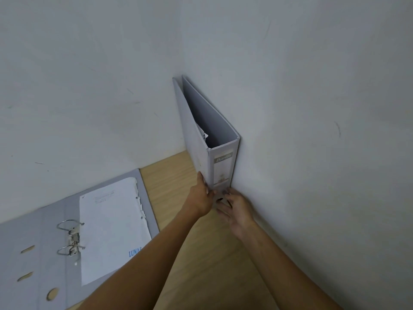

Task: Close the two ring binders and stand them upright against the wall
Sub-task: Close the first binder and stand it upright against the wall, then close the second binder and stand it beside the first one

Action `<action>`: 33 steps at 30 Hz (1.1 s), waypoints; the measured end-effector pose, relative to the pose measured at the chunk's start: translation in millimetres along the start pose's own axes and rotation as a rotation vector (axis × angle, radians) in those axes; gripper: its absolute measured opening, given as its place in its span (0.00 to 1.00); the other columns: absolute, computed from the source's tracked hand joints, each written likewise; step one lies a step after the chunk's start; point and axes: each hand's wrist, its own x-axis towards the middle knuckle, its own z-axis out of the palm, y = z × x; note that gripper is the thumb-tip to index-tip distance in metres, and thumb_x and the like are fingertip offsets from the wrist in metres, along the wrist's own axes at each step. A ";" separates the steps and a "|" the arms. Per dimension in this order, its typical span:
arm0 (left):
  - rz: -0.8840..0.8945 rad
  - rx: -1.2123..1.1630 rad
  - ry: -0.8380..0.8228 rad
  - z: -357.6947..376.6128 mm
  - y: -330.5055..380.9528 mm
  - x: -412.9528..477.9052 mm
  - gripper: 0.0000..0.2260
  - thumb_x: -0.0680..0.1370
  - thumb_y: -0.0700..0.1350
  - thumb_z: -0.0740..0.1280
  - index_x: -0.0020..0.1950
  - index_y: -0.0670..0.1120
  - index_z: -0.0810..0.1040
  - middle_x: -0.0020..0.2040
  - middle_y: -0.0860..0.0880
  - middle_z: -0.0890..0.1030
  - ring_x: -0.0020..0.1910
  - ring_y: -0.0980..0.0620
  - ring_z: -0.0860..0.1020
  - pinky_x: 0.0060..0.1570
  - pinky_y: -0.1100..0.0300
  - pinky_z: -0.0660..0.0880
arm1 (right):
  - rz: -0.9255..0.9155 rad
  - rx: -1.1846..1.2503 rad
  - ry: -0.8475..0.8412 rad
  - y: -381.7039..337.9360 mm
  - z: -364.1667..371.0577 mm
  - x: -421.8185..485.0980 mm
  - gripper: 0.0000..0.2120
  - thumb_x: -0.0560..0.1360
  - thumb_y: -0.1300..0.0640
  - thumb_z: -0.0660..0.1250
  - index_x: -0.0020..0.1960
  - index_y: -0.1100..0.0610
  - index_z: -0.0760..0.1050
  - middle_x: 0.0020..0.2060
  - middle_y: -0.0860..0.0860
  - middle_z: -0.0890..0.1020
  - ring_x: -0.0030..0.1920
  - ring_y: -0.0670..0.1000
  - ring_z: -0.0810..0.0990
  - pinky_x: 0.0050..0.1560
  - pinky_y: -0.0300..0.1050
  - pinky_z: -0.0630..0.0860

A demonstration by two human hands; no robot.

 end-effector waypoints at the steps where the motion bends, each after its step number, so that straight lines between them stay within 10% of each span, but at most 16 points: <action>1: 0.001 0.000 0.004 1.3 0.7 -0.1 0.36 0.81 0.41 0.63 0.83 0.43 0.44 0.71 0.37 0.75 0.68 0.36 0.76 0.62 0.49 0.75 | -0.001 -0.004 0.010 -0.1 -0.7 0.7 0.22 0.81 0.63 0.58 0.74 0.54 0.71 0.55 0.50 0.81 0.65 0.59 0.80 0.59 0.53 0.78; 12: -0.032 -0.023 0.013 -6.3 4.4 -5.9 0.37 0.80 0.38 0.65 0.83 0.47 0.47 0.74 0.40 0.73 0.65 0.36 0.78 0.59 0.48 0.78 | -0.020 -0.079 0.025 -4.7 0.1 -6.0 0.16 0.80 0.63 0.60 0.65 0.52 0.75 0.50 0.48 0.82 0.62 0.58 0.82 0.50 0.49 0.79; 19: -0.048 -0.046 0.014 -19.9 -0.4 -31.5 0.29 0.80 0.42 0.66 0.80 0.48 0.62 0.73 0.44 0.75 0.60 0.42 0.81 0.48 0.55 0.79 | -0.060 -0.234 0.027 8.9 -6.9 -14.1 0.20 0.81 0.62 0.59 0.72 0.55 0.70 0.64 0.54 0.79 0.62 0.55 0.79 0.55 0.51 0.78; 33: -0.262 -0.371 0.267 -80.3 -103.6 -187.4 0.15 0.80 0.40 0.64 0.66 0.50 0.79 0.60 0.52 0.84 0.55 0.51 0.84 0.51 0.53 0.81 | -0.034 -0.641 -0.309 91.2 58.4 -58.0 0.13 0.79 0.58 0.62 0.62 0.53 0.78 0.58 0.51 0.82 0.59 0.53 0.82 0.60 0.52 0.78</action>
